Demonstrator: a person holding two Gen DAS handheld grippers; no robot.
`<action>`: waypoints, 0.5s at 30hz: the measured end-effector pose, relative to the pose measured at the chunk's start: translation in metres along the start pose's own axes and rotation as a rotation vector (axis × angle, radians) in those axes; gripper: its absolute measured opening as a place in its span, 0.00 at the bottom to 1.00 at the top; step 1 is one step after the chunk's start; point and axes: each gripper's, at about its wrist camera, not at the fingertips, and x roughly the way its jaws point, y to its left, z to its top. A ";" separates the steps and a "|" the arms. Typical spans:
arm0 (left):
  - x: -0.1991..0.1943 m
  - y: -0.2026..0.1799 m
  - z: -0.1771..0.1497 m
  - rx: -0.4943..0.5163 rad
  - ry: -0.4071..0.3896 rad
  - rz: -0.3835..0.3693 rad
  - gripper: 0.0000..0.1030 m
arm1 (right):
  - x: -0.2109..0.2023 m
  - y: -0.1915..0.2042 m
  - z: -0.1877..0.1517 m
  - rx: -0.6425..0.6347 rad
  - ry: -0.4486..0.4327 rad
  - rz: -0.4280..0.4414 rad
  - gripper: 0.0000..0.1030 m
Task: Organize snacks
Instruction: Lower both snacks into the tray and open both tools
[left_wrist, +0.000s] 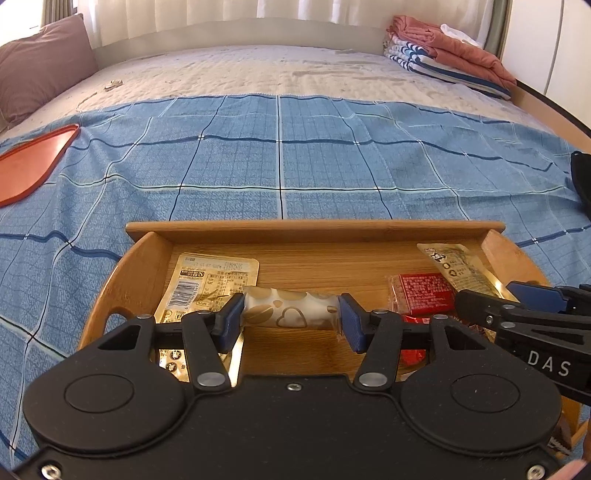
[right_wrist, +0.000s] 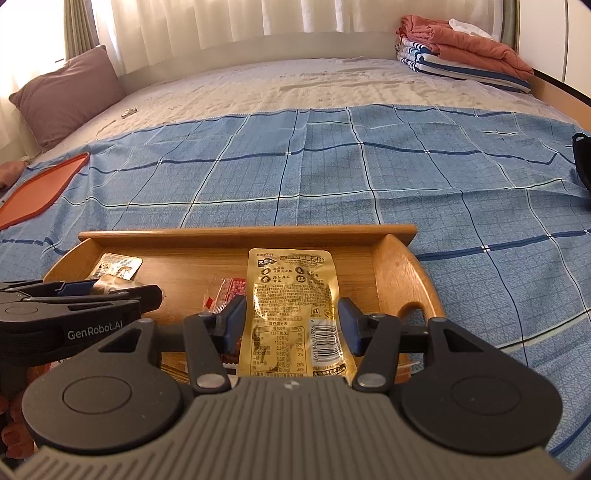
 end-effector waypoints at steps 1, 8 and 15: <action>0.000 0.000 0.000 0.003 -0.001 0.000 0.51 | 0.001 0.000 -0.001 0.000 0.002 0.000 0.56; 0.001 -0.003 -0.001 0.016 0.000 0.009 0.51 | 0.005 0.002 -0.003 0.002 0.012 0.007 0.59; -0.005 -0.002 -0.001 0.018 0.014 0.012 0.55 | 0.001 0.004 -0.005 0.010 0.015 0.023 0.73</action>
